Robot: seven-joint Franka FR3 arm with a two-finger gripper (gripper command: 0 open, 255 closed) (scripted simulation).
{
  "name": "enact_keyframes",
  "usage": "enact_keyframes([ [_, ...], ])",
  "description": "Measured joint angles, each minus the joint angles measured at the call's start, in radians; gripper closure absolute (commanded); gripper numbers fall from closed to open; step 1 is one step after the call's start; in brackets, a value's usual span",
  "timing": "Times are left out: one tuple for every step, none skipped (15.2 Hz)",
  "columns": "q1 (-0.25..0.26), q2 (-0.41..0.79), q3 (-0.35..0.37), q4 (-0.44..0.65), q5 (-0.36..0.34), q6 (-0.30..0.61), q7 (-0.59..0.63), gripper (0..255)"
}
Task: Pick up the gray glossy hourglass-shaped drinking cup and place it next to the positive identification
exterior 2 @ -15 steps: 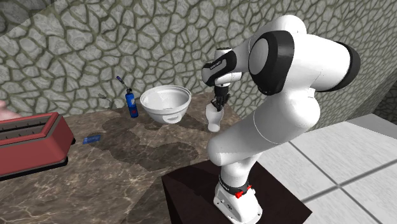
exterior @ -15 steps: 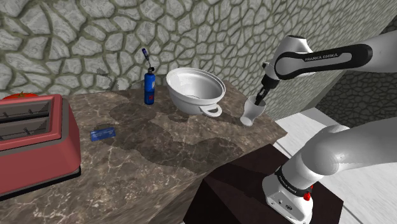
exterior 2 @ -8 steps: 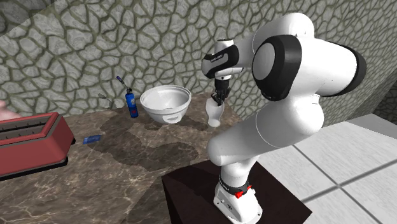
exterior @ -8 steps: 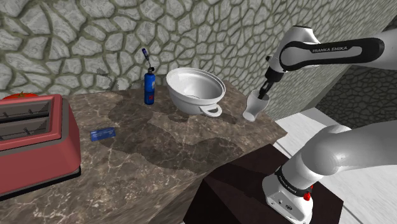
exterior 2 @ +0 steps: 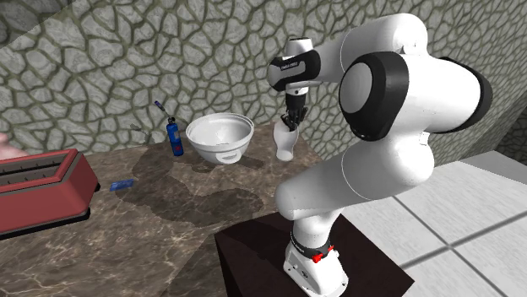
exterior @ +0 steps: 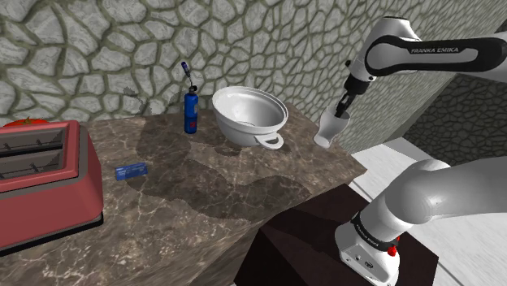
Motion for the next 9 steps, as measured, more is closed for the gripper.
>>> enact_keyframes([
  [0.001, 0.000, 0.001, 0.012, 0.002, -0.012, -0.001, 255],
  [0.002, -0.001, 0.004, 0.027, 0.005, -0.028, -0.002, 255],
  [0.003, -0.006, 0.007, 0.037, 0.007, -0.044, -0.002, 255],
  [0.004, -0.009, 0.010, 0.050, 0.009, -0.059, -0.002, 255],
  [0.005, -0.008, 0.011, 0.061, 0.010, -0.069, -0.004, 255],
  [0.005, -0.010, 0.014, 0.074, 0.013, -0.084, -0.004, 255],
  [0.006, -0.011, 0.016, 0.084, 0.014, -0.095, -0.004, 255],
  [0.007, -0.012, 0.018, 0.097, 0.016, -0.109, -0.005, 255],
  [0.007, -0.013, 0.019, 0.109, 0.018, -0.122, -0.007, 255],
])
